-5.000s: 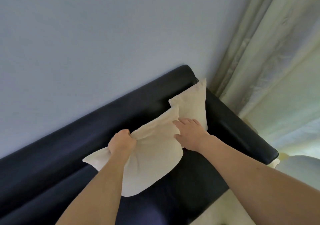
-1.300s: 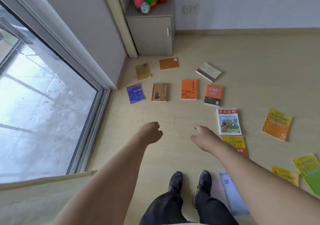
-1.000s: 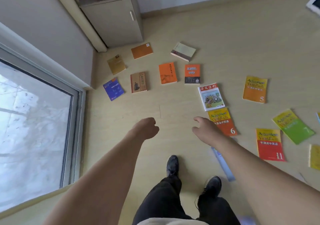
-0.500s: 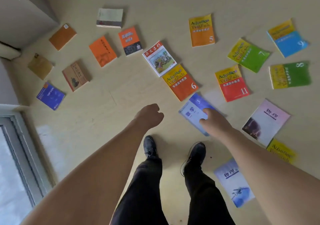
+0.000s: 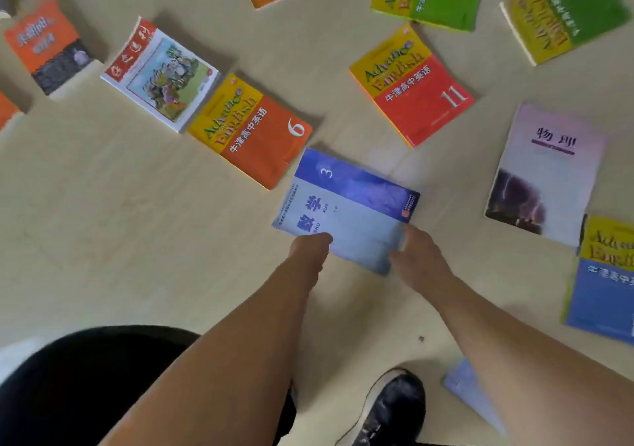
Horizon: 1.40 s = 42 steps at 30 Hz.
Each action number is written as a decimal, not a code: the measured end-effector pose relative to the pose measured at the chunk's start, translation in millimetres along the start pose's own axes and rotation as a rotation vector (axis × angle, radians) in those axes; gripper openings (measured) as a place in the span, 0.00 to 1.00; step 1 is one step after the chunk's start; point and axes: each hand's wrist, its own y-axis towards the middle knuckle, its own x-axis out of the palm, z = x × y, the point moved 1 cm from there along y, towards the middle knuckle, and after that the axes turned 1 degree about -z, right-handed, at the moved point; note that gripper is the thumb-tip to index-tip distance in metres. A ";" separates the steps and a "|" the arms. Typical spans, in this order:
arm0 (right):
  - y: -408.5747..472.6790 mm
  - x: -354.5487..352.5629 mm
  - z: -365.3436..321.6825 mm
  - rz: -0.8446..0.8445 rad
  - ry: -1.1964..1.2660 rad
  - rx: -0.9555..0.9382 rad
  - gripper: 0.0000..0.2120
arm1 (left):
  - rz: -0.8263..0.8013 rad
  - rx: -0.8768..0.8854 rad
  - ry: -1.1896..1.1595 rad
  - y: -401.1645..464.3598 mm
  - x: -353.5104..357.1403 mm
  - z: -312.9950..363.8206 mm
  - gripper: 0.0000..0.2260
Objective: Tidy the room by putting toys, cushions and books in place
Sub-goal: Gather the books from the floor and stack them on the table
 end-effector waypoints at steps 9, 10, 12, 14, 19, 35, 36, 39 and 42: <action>71.9 104.0 106.5 0.198 -0.116 -0.045 0.26 | 0.144 0.081 -0.479 160.8 80.4 -49.4 0.20; 68.3 106.5 112.9 0.211 -0.091 -0.034 0.27 | 0.152 0.136 -0.489 152.2 86.7 -49.7 0.17; 58.0 103.2 120.1 0.236 0.047 0.057 0.28 | 0.206 0.259 -0.397 124.1 94.0 -46.8 0.06; 48.5 95.9 134.2 0.296 0.173 0.175 0.29 | 0.205 0.364 -0.293 105.5 104.3 -42.3 0.05; 31.4 91.7 211.3 0.507 0.225 0.482 0.34 | 0.053 0.592 0.083 116.5 131.3 -36.5 0.09; -10.9 117.7 300.0 0.395 0.142 0.722 0.37 | -0.173 0.706 0.656 115.0 168.3 -44.7 0.09; -12.4 113.1 305.6 0.417 0.137 0.685 0.33 | -0.185 0.696 0.651 115.5 167.2 -43.8 0.09; -19.6 102.0 325.6 0.369 0.162 0.562 0.33 | -0.194 0.711 0.680 117.1 163.4 -40.4 0.08; -23.1 93.1 343.2 0.195 0.205 0.422 0.45 | -0.195 0.734 0.713 114.3 162.5 -40.6 0.09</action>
